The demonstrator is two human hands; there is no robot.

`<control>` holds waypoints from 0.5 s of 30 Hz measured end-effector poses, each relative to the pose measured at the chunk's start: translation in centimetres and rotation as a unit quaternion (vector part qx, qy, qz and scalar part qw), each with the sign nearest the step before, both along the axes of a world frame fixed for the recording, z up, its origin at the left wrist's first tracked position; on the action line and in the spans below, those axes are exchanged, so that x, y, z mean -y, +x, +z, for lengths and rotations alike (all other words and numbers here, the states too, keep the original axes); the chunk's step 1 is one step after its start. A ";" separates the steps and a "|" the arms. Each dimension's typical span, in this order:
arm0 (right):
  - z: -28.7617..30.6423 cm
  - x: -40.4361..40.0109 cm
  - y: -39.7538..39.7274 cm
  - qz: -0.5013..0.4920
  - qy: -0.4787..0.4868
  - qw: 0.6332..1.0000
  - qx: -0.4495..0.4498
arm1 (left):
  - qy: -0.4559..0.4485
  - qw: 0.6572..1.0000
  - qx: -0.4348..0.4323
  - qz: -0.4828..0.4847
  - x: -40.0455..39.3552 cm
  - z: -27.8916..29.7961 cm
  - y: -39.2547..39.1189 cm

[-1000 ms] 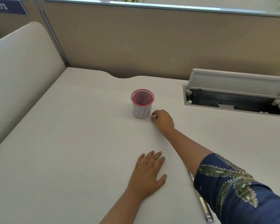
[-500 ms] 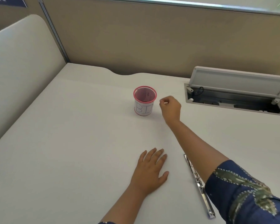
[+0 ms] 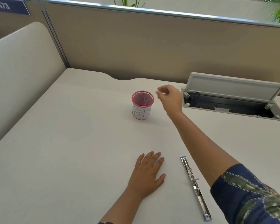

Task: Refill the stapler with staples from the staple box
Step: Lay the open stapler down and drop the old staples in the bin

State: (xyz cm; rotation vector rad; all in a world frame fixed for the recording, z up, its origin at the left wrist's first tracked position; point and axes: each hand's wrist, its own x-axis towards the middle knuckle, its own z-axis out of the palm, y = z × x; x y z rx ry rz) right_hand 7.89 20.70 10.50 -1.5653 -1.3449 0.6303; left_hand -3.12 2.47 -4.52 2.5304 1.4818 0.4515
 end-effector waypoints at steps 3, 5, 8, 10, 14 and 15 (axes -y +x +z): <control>0.4 3.6 3.2 -0.023 0.013 0.999 -0.018 | -0.013 1.000 -0.001 -0.005 0.1 0.3 0.0; -0.1 6.4 5.9 -0.037 -0.020 0.999 -0.006 | -0.026 1.000 -0.005 -0.005 0.1 0.4 -0.2; -1.7 10.5 10.6 -0.045 -0.094 0.994 0.036 | -0.046 0.999 -0.005 0.003 0.2 0.7 -0.3; -2.6 13.1 13.9 -0.046 -0.136 0.986 0.079 | -0.072 0.997 -0.008 0.010 0.3 1.1 -0.2; -4.7 17.9 18.1 -0.027 -0.216 0.963 0.156 | -0.100 0.994 -0.009 0.042 1.3 1.5 0.7; -5.1 18.9 18.9 -0.016 -0.235 0.957 0.171 | -0.101 0.993 0.002 0.058 1.8 1.7 1.6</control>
